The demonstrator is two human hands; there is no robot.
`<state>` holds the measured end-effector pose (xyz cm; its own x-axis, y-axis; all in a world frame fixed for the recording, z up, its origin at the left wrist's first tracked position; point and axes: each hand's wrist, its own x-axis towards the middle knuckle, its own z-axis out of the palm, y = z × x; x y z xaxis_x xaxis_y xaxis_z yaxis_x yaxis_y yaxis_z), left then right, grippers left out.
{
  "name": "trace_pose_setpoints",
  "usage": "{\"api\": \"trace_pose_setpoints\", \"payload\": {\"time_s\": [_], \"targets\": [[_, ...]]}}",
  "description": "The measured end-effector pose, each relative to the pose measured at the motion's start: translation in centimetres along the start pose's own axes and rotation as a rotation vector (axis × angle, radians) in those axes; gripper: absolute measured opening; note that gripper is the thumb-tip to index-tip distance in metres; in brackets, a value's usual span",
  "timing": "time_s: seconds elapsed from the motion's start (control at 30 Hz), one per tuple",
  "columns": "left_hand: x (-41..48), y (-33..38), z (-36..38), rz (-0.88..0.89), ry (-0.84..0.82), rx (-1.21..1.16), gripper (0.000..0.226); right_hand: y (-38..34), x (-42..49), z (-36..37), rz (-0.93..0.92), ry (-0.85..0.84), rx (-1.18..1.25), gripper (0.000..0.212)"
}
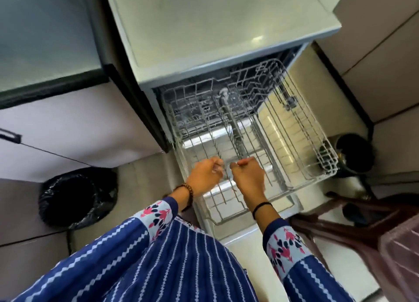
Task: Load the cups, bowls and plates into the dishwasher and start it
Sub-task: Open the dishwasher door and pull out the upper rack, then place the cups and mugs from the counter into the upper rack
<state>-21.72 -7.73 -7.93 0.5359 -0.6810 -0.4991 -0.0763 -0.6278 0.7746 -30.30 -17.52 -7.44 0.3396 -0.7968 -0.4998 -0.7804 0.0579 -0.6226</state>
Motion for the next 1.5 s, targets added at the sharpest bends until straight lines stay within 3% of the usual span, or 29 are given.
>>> {"api": "trace_pose_setpoints", "payload": {"time_s": [0.3,0.7,0.93,1.27,1.5], "targets": [[-4.5,1.3,-13.4,0.093,0.41,-0.106,0.032,-12.7,-3.6,2.7,-0.43,-0.254,-0.027,0.012],[-10.1,0.8,-30.5,0.143,0.863,-0.195,0.033,-30.0,-9.3,10.6,-0.795,-0.466,-0.031,0.012],[-10.3,-2.7,-39.9,0.141,0.932,-0.247,0.031,-37.2,-12.1,18.3,-0.837,-0.55,0.004,0.01],[-11.7,-13.3,-55.4,0.062,1.052,-0.299,0.03,-47.8,-16.4,33.1,-0.828,-0.681,-0.055,0.01],[-14.5,-20.1,-61.9,-0.121,1.283,-0.31,0.024,-52.3,-19.0,41.9,-0.744,-0.802,-0.075,0.016]]}}
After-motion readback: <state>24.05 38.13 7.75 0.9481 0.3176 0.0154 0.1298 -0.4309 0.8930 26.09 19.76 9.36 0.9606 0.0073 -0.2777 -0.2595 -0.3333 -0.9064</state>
